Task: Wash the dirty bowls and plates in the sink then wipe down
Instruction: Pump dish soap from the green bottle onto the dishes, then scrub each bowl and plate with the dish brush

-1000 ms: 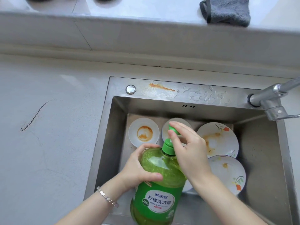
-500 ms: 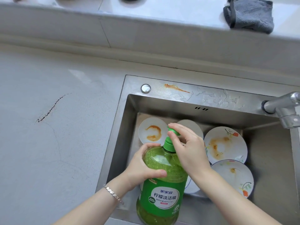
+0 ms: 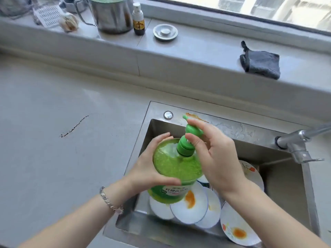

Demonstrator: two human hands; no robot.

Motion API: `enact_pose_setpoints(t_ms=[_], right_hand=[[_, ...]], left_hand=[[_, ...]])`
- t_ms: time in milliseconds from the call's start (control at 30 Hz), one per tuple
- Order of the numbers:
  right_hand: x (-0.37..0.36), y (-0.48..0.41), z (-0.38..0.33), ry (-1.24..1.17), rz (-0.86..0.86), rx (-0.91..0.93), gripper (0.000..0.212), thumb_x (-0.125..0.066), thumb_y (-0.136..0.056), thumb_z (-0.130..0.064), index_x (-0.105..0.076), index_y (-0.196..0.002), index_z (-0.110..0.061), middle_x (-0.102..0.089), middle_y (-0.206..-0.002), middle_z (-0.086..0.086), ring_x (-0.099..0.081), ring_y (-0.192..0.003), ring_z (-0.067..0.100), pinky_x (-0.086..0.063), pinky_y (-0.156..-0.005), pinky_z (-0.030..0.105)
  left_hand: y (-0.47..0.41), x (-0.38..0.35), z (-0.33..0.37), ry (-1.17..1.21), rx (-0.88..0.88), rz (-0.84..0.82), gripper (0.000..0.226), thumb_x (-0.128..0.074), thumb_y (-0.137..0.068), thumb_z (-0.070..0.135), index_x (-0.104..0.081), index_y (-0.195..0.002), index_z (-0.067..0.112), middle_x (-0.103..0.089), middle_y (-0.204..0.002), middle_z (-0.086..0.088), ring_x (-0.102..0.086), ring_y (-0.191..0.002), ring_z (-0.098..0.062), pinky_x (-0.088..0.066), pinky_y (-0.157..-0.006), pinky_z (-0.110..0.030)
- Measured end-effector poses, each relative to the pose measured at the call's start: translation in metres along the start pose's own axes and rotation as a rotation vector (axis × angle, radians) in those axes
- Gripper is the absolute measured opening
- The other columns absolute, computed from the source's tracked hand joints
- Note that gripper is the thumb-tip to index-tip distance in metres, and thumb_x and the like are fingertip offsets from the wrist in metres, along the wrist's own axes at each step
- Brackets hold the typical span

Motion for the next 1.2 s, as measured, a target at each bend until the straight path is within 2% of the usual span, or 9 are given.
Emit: enact_pose_setpoints(t_ms=[100, 233, 333, 500, 733, 833, 900, 1033, 1200], right_hand=[[-0.008, -0.031, -0.02, 0.014, 0.072, 0.124, 0.034, -0.055, -0.087, -0.017, -0.061, -0.117, -0.005, -0.057, -0.104, -0.007, -0.056, -0.1, 0.011, -0.049, -0.089, 0.03], [-0.016, -0.078, -0.034, 0.028, 0.203, 0.23, 0.034, -0.055, -0.086, -0.01, -0.06, -0.117, 0.003, -0.063, -0.107, 0.007, -0.06, -0.103, 0.024, -0.05, -0.09, 0.039], [-0.028, -0.112, -0.037, 0.056, 0.208, 0.235, 0.034, -0.053, -0.085, -0.01, -0.06, -0.116, 0.004, -0.065, -0.107, 0.017, -0.061, -0.102, 0.03, -0.049, -0.089, 0.033], [-0.054, -0.158, -0.03, 0.106, 0.019, 0.117, 0.033, -0.052, -0.092, -0.003, -0.056, -0.125, -0.005, -0.059, -0.121, 0.013, -0.053, -0.115, 0.024, -0.036, -0.095, 0.014], [-0.058, -0.171, -0.034, 0.222, -0.212, -0.014, 0.045, -0.045, -0.095, -0.012, -0.041, -0.138, -0.025, -0.048, -0.133, 0.008, -0.048, -0.118, 0.024, -0.037, -0.098, 0.032], [-0.027, -0.141, -0.022, 0.391, -0.22, -0.007, 0.044, -0.042, -0.093, -0.01, -0.043, -0.135, -0.023, -0.059, -0.119, 0.011, -0.055, -0.107, 0.029, -0.046, -0.089, 0.04], [0.003, -0.116, -0.007, 0.555, -0.322, -0.071, 0.038, -0.042, -0.093, -0.015, -0.049, -0.13, -0.022, -0.062, -0.117, 0.007, -0.057, -0.107, 0.027, -0.047, -0.085, 0.035], [0.101, -0.078, -0.002, 0.775, -0.513, -0.241, 0.029, -0.048, -0.093, -0.026, -0.058, -0.12, -0.02, -0.06, -0.121, 0.001, -0.055, -0.111, 0.022, -0.045, -0.088, 0.033], [0.27, -0.039, -0.046, 0.826, -0.256, -0.302, 0.028, -0.05, -0.092, -0.029, -0.062, -0.115, -0.017, -0.061, -0.119, 0.003, -0.056, -0.108, 0.022, -0.045, -0.092, 0.03]], left_hand=[[-0.01, 0.028, 0.012, -0.043, 0.081, 0.097, 0.088, -0.086, -0.062, 0.023, -0.03, -0.129, 0.039, -0.044, -0.119, 0.031, -0.047, -0.111, 0.011, -0.038, -0.092, -0.007], [-0.024, 0.059, 0.016, -0.351, 0.242, 0.124, 0.034, -0.059, -0.09, 0.031, -0.055, -0.121, 0.018, -0.058, -0.116, 0.012, -0.056, -0.109, -0.008, -0.038, -0.081, -0.017], [-0.028, 0.062, 0.013, -0.411, 0.321, -0.008, 0.031, -0.053, -0.092, 0.031, -0.059, -0.118, 0.016, -0.062, -0.108, 0.004, -0.058, -0.095, -0.011, -0.042, -0.079, -0.02], [-0.035, 0.068, 0.02, -0.46, 0.311, -0.066, 0.031, -0.05, -0.093, 0.034, -0.056, -0.119, 0.018, -0.061, -0.11, 0.003, -0.057, -0.098, -0.012, -0.042, -0.079, -0.02], [-0.039, 0.064, 0.026, -0.494, 0.277, -0.056, 0.025, -0.051, -0.093, 0.03, -0.057, -0.114, 0.018, -0.06, -0.103, 0.003, -0.056, -0.09, -0.009, -0.04, -0.064, -0.012], [-0.039, 0.047, 0.035, -0.568, 0.234, -0.119, 0.018, -0.05, -0.093, 0.031, -0.057, -0.107, 0.023, -0.059, -0.094, 0.007, -0.055, -0.076, -0.004, -0.041, -0.058, -0.011], [-0.038, 0.027, 0.045, -0.647, 0.22, -0.213, 0.014, -0.05, -0.093, 0.034, -0.056, -0.103, 0.026, -0.059, -0.09, 0.012, -0.054, -0.071, 0.0, -0.041, -0.057, -0.011], [-0.05, -0.02, 0.094, -0.84, 0.13, -0.305, 0.011, -0.051, -0.09, 0.038, -0.054, -0.096, 0.03, -0.062, -0.097, 0.009, -0.06, -0.084, -0.008, -0.05, -0.081, -0.022], [-0.07, -0.1, 0.214, -0.898, -0.137, -0.282, 0.015, -0.052, -0.09, 0.032, -0.062, -0.097, 0.023, -0.063, -0.092, 0.006, -0.059, -0.082, -0.009, -0.046, -0.077, -0.02]])
Point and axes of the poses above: each hand's wrist, its own y-axis away from the middle knuckle, its own x-axis out of the back of the hand, z = x × y, the point moved 5 cm from there along -y, towards the middle knuckle
